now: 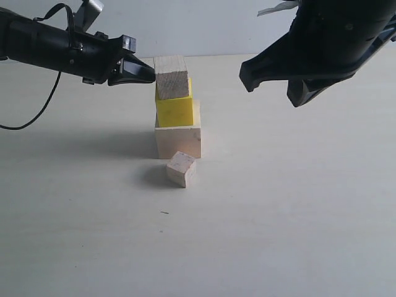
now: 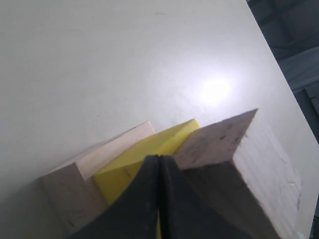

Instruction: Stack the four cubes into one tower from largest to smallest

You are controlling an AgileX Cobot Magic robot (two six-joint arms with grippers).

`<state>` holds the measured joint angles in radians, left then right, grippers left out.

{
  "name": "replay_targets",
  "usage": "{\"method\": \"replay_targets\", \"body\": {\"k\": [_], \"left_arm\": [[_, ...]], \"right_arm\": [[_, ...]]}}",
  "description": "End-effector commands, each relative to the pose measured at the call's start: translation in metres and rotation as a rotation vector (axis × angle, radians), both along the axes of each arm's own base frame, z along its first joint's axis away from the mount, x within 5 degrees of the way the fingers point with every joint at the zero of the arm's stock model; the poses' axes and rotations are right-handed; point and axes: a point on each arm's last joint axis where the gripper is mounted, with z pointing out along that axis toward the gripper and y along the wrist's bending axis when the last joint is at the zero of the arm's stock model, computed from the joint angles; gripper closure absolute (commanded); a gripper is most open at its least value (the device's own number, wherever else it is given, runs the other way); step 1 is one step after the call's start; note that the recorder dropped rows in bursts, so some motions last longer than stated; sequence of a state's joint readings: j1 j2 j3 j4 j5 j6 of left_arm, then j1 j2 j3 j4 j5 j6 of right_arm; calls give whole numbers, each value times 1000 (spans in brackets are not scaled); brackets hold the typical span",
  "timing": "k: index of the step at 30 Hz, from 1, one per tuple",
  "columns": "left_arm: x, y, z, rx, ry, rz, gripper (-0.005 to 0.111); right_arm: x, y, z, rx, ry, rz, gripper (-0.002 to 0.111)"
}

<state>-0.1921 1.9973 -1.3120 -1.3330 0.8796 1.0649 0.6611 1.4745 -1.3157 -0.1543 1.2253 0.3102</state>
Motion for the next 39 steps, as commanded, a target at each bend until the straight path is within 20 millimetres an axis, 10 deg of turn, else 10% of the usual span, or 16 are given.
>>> {"method": "replay_targets", "body": {"k": [1,32,39], "left_arm": [[1,-3,2,-9,-10,0,107],[7,8,6,46,14,7,107],[3,9,0,88,34,-21,107]], "right_arm": [[-2,-1,2,6,-10,-3,108],[-2,-1,1,5,-7,-6,108],[-6,-4,-31,0,27,-39,108]]}}
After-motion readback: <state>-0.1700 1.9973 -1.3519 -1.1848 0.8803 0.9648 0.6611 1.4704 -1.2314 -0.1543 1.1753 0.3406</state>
